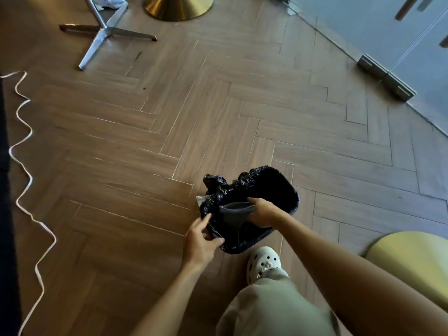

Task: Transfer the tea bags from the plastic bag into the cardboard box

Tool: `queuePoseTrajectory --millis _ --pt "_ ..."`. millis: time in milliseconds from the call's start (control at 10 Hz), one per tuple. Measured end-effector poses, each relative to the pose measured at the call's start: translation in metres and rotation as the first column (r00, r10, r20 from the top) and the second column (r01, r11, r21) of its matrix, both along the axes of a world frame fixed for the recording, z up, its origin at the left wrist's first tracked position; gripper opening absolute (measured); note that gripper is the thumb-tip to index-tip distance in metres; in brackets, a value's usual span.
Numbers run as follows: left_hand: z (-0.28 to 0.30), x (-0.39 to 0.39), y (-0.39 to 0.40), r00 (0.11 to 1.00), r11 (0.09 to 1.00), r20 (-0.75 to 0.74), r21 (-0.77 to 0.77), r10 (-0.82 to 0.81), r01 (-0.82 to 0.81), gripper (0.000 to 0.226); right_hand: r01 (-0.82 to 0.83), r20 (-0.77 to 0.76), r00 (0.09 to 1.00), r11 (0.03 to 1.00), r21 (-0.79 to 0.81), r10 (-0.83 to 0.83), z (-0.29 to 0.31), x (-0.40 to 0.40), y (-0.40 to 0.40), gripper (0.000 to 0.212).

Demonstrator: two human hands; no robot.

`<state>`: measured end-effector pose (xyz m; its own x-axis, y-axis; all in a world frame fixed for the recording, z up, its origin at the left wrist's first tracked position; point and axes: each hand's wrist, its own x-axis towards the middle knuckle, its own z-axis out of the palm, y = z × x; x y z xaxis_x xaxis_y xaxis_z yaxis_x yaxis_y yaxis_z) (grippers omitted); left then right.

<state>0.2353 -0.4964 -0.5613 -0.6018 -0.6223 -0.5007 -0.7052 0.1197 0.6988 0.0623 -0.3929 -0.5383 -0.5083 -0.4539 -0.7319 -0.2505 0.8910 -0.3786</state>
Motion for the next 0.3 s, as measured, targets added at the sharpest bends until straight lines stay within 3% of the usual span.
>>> queuePoseTrajectory --millis 100,300 --pt "0.001 -0.001 0.001 1.0 1.0 0.016 -0.01 -0.006 0.006 0.078 -0.013 -0.097 0.995 0.998 -0.065 0.006 0.018 -0.001 0.01 0.063" --pt "0.041 -0.021 0.007 0.999 0.992 0.017 -0.123 0.035 -0.033 0.054 0.161 -0.031 0.983 0.932 -0.323 -0.181 0.068 0.002 0.032 0.063"
